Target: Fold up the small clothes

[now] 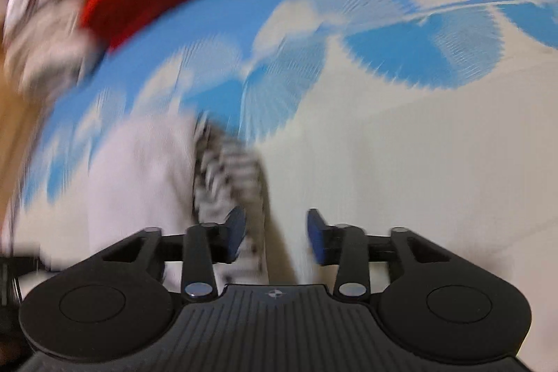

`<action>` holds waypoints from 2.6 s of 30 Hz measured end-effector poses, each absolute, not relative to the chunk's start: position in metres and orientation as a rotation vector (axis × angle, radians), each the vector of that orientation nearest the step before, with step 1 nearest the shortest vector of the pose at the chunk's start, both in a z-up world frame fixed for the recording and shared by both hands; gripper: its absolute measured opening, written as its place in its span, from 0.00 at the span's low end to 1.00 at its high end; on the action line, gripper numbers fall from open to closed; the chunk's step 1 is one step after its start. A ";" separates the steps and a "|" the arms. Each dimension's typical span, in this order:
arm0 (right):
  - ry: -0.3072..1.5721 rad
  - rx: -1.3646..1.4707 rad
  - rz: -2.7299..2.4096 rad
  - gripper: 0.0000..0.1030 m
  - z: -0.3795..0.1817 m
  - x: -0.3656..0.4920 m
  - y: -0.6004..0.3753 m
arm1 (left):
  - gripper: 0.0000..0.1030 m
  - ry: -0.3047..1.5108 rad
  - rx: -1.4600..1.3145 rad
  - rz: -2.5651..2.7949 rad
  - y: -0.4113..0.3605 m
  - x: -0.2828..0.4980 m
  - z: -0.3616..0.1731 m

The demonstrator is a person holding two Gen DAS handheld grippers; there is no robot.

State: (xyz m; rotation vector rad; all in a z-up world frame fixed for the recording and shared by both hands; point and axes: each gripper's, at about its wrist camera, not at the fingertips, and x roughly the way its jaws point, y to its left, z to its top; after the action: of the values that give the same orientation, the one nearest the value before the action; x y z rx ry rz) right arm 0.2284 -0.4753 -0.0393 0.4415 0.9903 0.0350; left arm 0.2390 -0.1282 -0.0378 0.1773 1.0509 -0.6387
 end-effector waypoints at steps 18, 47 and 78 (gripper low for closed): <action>0.984 0.491 0.165 0.19 -0.064 0.303 -0.395 | 0.57 1.050 -0.093 -0.411 -0.083 0.297 -0.026; 0.922 0.069 0.467 0.33 -0.028 0.239 -0.385 | 0.57 1.019 -0.087 -0.395 -0.083 0.295 -0.019; 0.930 0.230 0.448 0.33 -0.026 0.243 -0.413 | 0.50 1.018 0.426 -0.926 -0.174 0.235 -0.079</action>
State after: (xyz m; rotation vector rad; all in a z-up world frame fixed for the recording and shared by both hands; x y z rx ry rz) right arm 0.2428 -0.4133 -0.0259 0.2304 0.9305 0.4484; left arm 0.2351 -0.1739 -0.0789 0.4256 1.0178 -0.9262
